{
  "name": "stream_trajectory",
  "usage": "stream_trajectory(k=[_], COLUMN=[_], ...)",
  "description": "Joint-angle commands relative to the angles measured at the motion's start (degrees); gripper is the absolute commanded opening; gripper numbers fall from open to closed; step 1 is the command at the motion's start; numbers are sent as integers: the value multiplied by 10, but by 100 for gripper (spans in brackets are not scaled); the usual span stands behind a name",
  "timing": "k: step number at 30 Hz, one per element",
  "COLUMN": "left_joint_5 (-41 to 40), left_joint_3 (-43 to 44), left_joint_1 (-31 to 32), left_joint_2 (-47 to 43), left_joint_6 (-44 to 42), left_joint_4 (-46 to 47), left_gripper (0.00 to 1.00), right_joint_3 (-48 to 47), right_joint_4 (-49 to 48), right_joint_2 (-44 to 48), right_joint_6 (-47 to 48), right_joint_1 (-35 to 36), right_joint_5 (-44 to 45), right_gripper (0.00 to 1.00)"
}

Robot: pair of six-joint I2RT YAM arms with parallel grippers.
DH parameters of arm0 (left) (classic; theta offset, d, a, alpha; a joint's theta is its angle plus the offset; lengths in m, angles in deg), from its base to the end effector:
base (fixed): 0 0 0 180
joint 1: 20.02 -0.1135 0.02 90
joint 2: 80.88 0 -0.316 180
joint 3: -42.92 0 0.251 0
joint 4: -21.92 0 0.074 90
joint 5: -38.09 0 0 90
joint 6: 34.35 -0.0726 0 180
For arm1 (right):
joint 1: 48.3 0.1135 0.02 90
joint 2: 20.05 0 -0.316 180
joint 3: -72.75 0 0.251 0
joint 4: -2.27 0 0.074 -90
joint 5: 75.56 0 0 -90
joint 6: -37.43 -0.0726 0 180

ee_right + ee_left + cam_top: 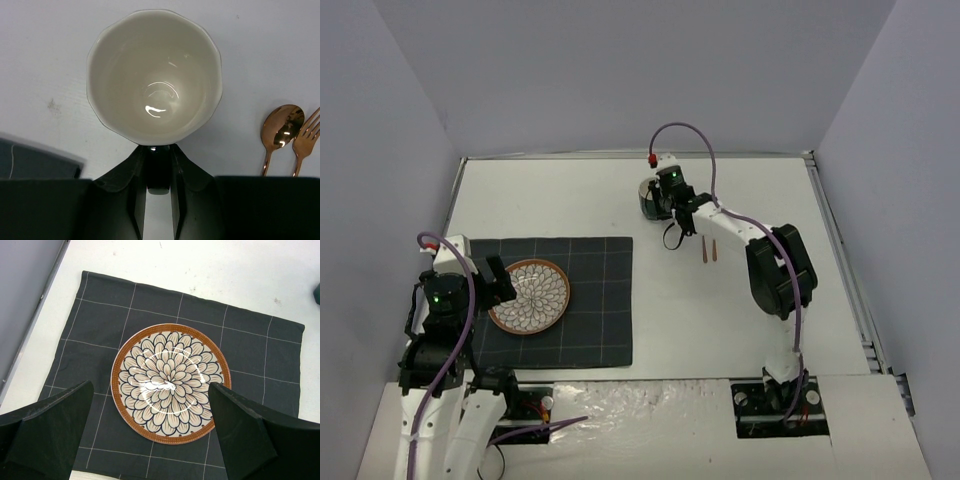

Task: Set the dinner table for one person

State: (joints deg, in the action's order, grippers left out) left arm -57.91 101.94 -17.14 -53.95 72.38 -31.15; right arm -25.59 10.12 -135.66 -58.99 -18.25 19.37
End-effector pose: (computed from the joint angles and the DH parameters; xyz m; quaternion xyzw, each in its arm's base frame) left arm 0.0877 0.0032 0.3376 -0.1287 0.8133 -0.0539 0.5649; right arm 0.4608 0.2594 0.2618 -0.1501 0.8300 0.1332 0.5204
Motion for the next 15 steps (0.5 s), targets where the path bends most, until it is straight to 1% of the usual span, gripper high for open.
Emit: stream_trajectory(k=[1,5,9,15], left_joint_5=[3,3,3,3], left_joint_3=[12,12,12,12], left_joint_1=[-5,-5,-6,-6], left_joint_2=[7,7,8,8], left_joint_6=[0,0,0,0], left_joint_4=[22,22,23,22], left_gripper=[97,97,97,97], right_joint_3=[36,64,82,114], right_joint_4=[-69,-75,-82,-134], right_joint_2=[118,162,194,214], right_joint_6=[47,49,55,47], right_joint_1=[15,33,69,117], right_joint_5=[-41,-58,-77,-115], right_gripper=[0,0,0,0])
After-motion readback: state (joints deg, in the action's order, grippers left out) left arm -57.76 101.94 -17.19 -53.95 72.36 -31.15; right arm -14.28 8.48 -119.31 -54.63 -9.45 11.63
